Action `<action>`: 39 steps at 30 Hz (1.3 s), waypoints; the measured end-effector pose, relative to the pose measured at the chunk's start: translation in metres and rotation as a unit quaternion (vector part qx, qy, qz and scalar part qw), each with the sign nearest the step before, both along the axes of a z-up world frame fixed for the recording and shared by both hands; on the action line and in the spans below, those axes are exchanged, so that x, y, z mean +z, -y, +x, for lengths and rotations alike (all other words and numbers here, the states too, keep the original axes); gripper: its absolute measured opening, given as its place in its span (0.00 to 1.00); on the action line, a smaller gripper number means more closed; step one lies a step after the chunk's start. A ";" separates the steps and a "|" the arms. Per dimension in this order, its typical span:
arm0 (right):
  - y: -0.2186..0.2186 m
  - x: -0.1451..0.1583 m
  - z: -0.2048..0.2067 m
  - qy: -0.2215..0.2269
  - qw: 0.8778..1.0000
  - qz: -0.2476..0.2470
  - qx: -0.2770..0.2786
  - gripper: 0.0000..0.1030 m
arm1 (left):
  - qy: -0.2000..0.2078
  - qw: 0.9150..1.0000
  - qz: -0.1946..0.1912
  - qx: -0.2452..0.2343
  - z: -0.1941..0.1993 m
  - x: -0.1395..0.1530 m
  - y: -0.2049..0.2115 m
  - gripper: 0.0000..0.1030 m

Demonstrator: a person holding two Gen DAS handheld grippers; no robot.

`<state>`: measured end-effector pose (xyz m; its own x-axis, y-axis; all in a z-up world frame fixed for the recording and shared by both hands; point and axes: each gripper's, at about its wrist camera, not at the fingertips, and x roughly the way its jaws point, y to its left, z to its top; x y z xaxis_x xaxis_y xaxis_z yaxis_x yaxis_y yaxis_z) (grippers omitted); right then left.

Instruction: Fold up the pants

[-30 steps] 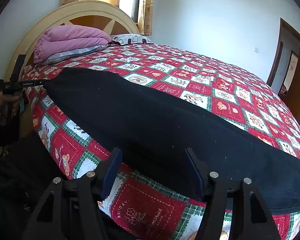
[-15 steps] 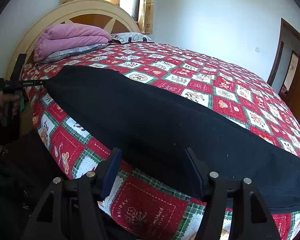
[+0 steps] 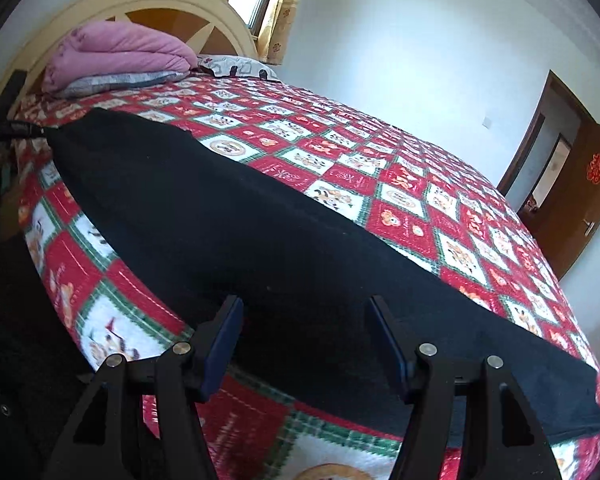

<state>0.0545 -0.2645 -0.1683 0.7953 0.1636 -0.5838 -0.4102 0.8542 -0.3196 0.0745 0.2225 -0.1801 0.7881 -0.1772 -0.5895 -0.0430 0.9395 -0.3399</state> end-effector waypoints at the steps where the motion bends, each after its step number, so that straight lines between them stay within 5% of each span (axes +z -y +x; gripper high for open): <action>1: 0.000 -0.001 0.002 -0.007 1.000 0.000 0.004 0.62 | -0.001 1.000 0.001 -0.001 0.001 0.000 0.000 0.07; 6: -0.015 -0.015 0.013 -0.028 0.999 -0.036 0.029 0.58 | -0.003 1.000 0.002 -0.013 0.004 -0.002 0.004 0.07; 9: -0.021 -0.026 0.024 -0.052 0.997 -0.043 0.034 0.36 | -0.002 1.000 0.002 -0.018 0.005 -0.001 0.005 0.06; 11: -0.023 -0.027 0.026 -0.058 0.997 -0.031 0.045 0.05 | 0.004 1.000 -0.002 -0.018 0.005 0.003 0.004 0.06; 19: -0.023 0.012 0.004 -0.048 0.997 0.013 0.057 0.03 | 0.030 0.999 -0.010 -0.018 0.002 0.023 -0.008 0.06; 26: -0.035 -0.038 0.006 -0.077 0.994 -0.052 0.048 0.03 | -0.003 1.000 -0.003 -0.019 0.005 -0.002 -0.011 0.06; 39: -0.027 -0.021 -0.002 -0.070 0.996 -0.026 0.049 0.05 | 0.010 1.000 0.003 -0.024 -0.002 0.009 -0.017 0.06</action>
<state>0.0528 -0.2373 -0.1896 0.6873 0.2036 -0.6973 -0.5345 0.7917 -0.2957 0.0729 0.2393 -0.1709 0.7909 -0.2107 -0.5746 0.0086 0.9426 -0.3339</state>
